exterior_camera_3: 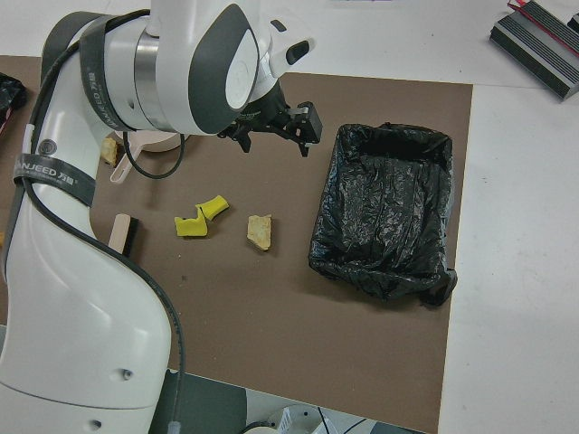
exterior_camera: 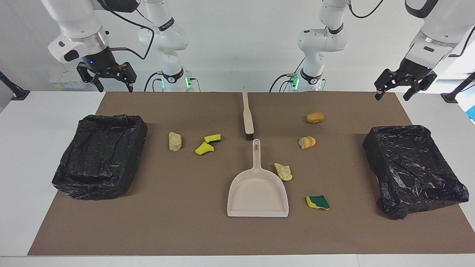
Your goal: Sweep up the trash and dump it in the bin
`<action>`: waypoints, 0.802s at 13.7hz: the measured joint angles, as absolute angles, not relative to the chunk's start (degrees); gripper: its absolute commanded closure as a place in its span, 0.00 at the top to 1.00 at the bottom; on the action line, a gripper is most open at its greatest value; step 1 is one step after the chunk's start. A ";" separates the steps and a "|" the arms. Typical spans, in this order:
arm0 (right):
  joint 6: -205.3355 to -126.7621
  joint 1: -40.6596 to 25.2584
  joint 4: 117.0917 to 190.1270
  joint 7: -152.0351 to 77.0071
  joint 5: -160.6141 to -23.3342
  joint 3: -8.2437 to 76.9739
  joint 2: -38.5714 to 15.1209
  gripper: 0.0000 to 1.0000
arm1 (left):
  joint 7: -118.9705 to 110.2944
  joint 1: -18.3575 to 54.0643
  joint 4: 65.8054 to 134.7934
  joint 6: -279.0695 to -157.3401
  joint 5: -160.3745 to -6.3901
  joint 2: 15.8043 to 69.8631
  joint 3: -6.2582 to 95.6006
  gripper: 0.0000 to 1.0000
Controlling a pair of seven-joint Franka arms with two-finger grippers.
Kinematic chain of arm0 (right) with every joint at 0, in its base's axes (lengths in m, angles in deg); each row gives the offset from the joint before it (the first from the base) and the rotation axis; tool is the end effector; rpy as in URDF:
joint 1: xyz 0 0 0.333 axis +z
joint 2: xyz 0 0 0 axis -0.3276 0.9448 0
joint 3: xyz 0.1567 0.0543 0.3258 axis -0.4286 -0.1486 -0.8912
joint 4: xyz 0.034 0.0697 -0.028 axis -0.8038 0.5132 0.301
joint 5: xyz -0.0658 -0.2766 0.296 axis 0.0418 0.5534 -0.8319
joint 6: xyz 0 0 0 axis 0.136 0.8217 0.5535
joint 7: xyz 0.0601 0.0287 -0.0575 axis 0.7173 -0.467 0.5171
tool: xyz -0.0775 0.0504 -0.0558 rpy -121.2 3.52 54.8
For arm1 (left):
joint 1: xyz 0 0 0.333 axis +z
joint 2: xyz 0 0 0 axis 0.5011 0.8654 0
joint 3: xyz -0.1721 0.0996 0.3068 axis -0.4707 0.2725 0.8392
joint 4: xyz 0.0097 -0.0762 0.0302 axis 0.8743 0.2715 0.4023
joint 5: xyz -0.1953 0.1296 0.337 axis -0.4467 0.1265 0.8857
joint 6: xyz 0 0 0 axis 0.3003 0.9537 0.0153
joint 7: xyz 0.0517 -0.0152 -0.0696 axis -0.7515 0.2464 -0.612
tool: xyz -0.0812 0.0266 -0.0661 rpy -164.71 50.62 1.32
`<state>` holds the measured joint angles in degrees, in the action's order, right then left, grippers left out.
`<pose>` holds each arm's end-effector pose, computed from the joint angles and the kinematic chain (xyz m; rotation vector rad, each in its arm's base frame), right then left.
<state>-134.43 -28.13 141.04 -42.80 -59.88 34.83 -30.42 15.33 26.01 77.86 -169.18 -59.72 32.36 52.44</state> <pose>0.5425 -0.0221 0.6920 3.1094 0.0113 -0.0531 0.5682 0.0040 0.7056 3.1131 -0.0979 0.0861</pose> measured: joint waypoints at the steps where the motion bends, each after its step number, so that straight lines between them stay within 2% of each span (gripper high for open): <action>1: -134.42 -28.13 141.04 -42.80 -59.88 34.83 -30.42 1.00 | 15.33 26.01 77.86 -169.17 -59.72 32.36 52.44 1.00; 11: -134.30 -28.10 141.82 -42.80 -59.90 34.73 -31.07 1.00 | 15.26 25.99 77.86 -169.16 -59.71 32.36 52.22 1.00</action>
